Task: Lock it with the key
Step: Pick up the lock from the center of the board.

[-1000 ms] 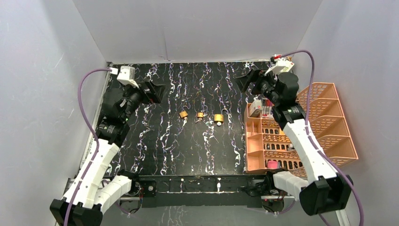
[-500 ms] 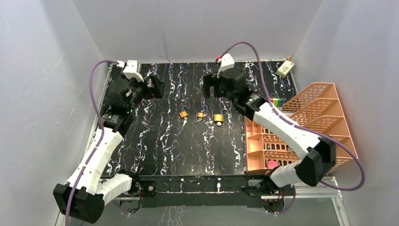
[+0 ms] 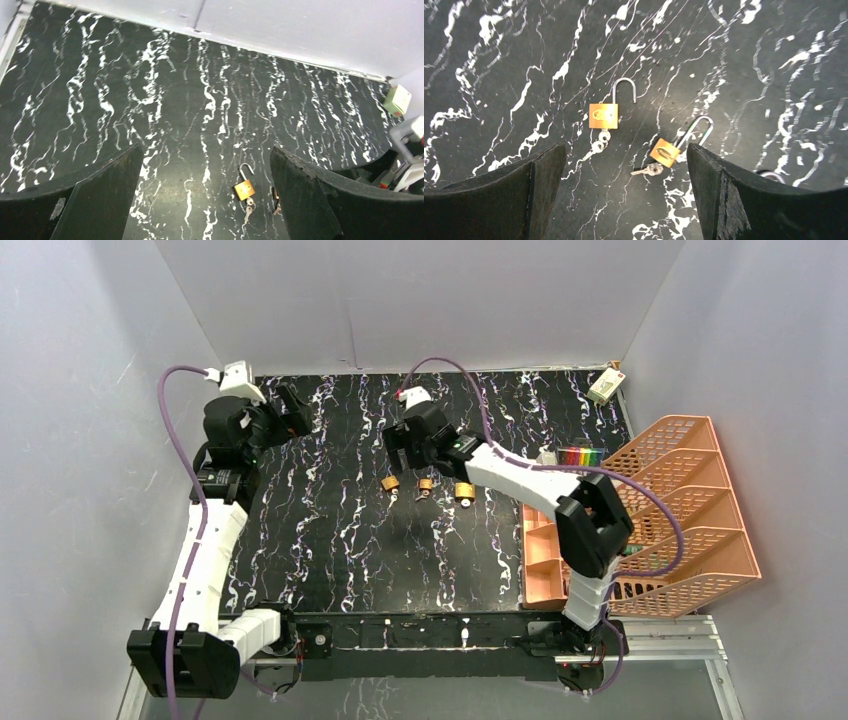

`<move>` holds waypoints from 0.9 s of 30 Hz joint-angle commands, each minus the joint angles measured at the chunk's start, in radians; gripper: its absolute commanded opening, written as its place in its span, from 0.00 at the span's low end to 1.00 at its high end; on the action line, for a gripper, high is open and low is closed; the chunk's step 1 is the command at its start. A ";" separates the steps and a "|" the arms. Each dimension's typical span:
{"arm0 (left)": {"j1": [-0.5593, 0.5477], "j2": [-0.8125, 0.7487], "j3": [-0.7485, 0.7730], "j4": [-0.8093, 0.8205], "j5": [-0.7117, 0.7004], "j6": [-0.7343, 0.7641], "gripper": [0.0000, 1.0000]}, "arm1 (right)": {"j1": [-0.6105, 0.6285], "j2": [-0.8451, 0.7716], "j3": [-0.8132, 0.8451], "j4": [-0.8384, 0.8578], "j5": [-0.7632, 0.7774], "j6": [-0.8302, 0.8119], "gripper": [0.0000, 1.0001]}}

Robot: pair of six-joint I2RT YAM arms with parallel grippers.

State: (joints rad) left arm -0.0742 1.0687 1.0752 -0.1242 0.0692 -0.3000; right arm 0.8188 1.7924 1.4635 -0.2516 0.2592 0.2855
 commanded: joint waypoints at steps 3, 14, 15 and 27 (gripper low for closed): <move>0.073 0.006 0.023 -0.055 0.054 -0.043 0.98 | 0.045 0.111 0.084 0.045 -0.023 0.024 0.99; 0.073 0.008 0.014 -0.046 0.048 -0.050 0.98 | 0.083 0.292 0.187 0.003 0.019 0.010 0.95; 0.073 0.008 0.013 -0.045 0.047 -0.051 0.98 | 0.082 0.307 0.193 0.002 0.021 0.006 0.95; 0.073 0.012 0.005 -0.033 0.053 -0.055 0.98 | 0.083 0.406 0.247 0.001 0.006 -0.016 0.80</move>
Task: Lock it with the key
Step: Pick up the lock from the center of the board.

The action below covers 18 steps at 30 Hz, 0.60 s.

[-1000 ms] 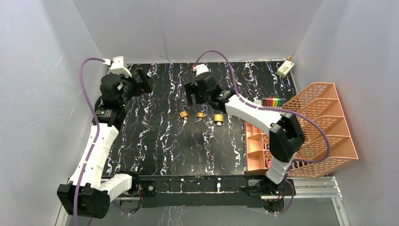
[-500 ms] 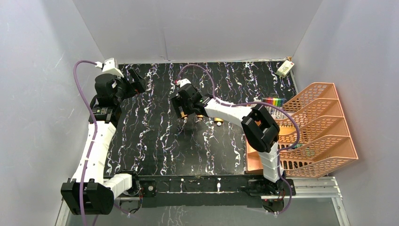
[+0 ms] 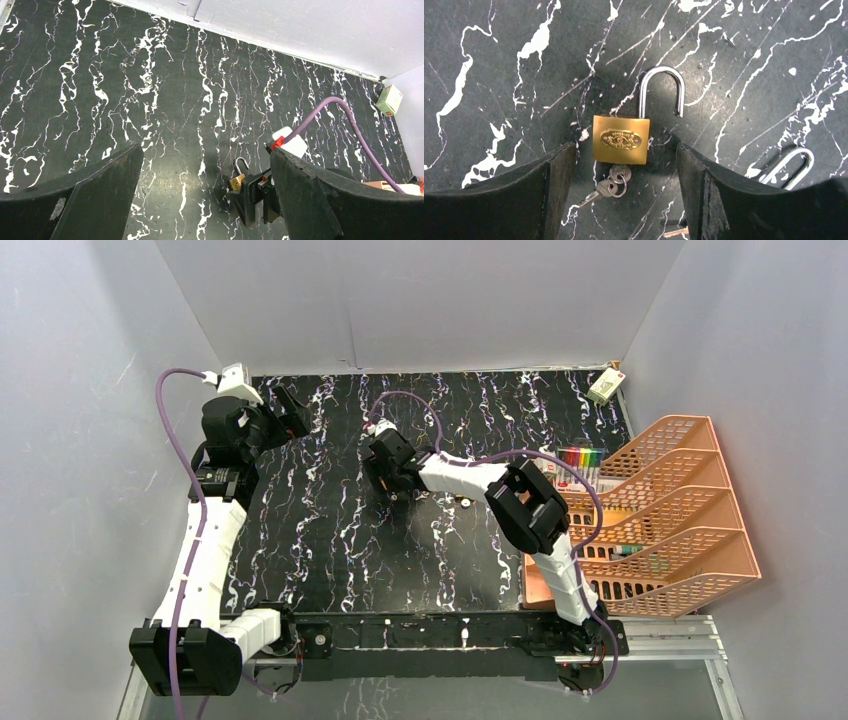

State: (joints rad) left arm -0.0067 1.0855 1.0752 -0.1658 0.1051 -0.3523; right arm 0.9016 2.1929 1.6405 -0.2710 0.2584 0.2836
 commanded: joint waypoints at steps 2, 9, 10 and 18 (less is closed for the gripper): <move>0.005 -0.004 0.003 0.009 0.018 -0.002 0.98 | 0.000 0.016 0.079 0.020 0.008 -0.018 0.76; 0.005 -0.003 -0.002 0.016 0.024 -0.003 0.98 | 0.000 0.044 0.100 0.008 0.023 -0.030 0.66; 0.005 -0.002 -0.003 0.017 0.025 -0.004 0.98 | 0.000 0.046 0.100 0.005 0.026 -0.031 0.65; 0.005 0.002 -0.005 0.025 0.034 -0.007 0.98 | 0.000 0.055 0.096 0.000 0.041 -0.041 0.64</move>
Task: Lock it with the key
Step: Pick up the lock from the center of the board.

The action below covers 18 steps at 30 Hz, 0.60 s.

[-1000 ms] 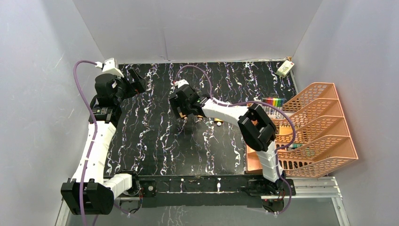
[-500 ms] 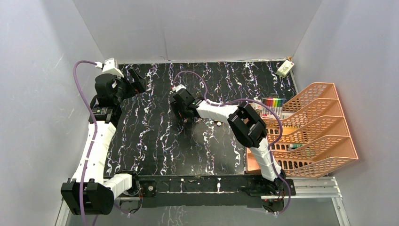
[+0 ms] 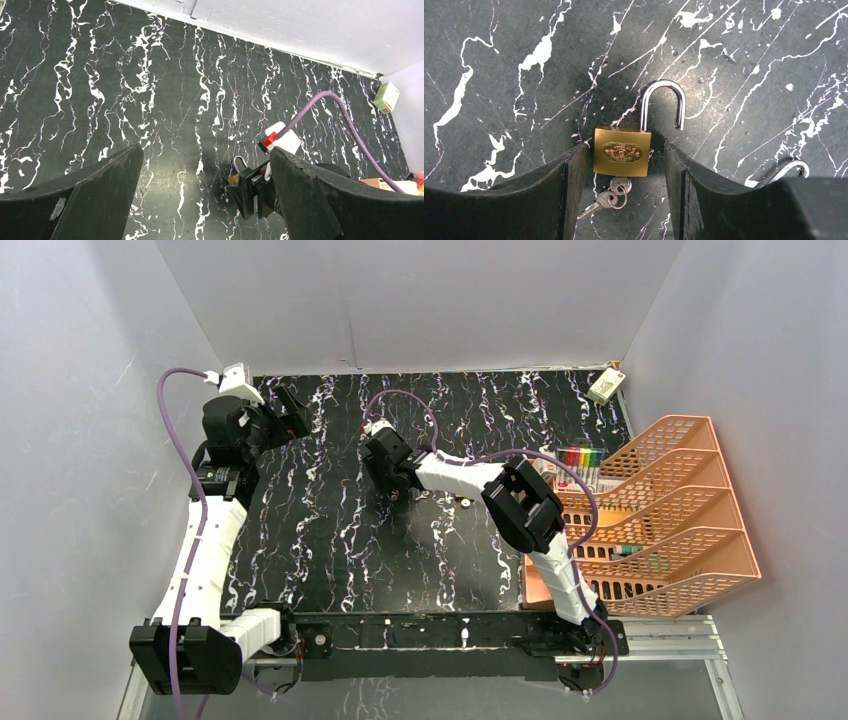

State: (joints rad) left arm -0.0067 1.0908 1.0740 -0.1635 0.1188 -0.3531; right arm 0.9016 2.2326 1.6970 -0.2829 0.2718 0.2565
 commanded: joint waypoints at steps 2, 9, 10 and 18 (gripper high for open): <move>0.005 -0.003 -0.005 0.022 0.021 -0.007 0.98 | 0.000 0.019 0.041 0.009 0.030 -0.014 0.64; 0.005 0.000 -0.009 0.029 0.028 -0.009 0.98 | 0.002 0.026 0.042 0.013 0.034 -0.021 0.62; 0.005 0.001 -0.009 0.031 0.028 -0.009 0.98 | 0.002 0.028 0.042 0.012 0.033 -0.022 0.61; 0.005 0.003 -0.014 0.036 0.035 -0.011 0.98 | 0.010 0.044 0.050 0.009 0.031 -0.035 0.61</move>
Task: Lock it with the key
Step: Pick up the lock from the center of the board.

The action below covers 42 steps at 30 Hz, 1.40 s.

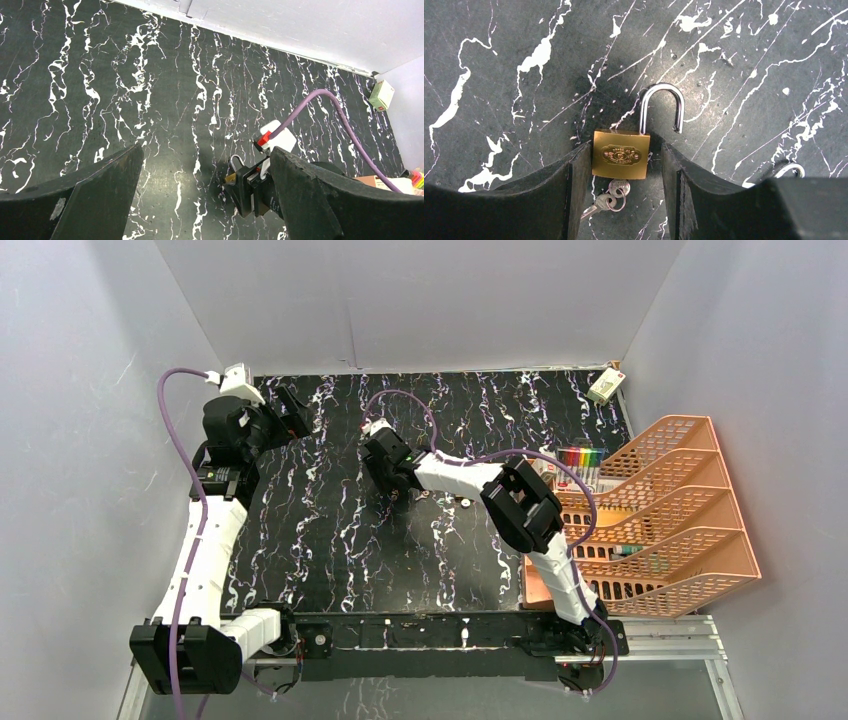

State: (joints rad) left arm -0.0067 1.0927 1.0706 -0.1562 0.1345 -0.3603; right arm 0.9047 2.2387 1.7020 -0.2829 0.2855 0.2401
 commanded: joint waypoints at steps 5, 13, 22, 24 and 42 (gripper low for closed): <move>0.005 0.003 -0.011 0.033 0.021 -0.006 0.98 | 0.014 0.062 0.071 -0.013 0.017 -0.024 0.61; 0.005 0.002 -0.014 0.035 0.024 -0.004 0.98 | 0.017 0.070 0.067 -0.014 0.015 -0.027 0.60; 0.005 0.002 -0.019 0.041 0.027 -0.003 0.98 | 0.017 0.070 0.058 -0.013 -0.001 -0.025 0.41; 0.005 0.000 -0.017 0.041 0.025 -0.003 0.98 | 0.017 0.069 0.056 -0.015 -0.005 -0.025 0.37; 0.005 0.066 -0.001 0.165 -0.014 -0.032 0.98 | 0.017 -0.167 -0.132 0.048 -0.093 -0.055 0.34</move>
State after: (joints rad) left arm -0.0067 1.1595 1.0569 -0.0967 0.1459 -0.3855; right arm 0.9176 2.1807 1.6161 -0.2607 0.2176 0.2054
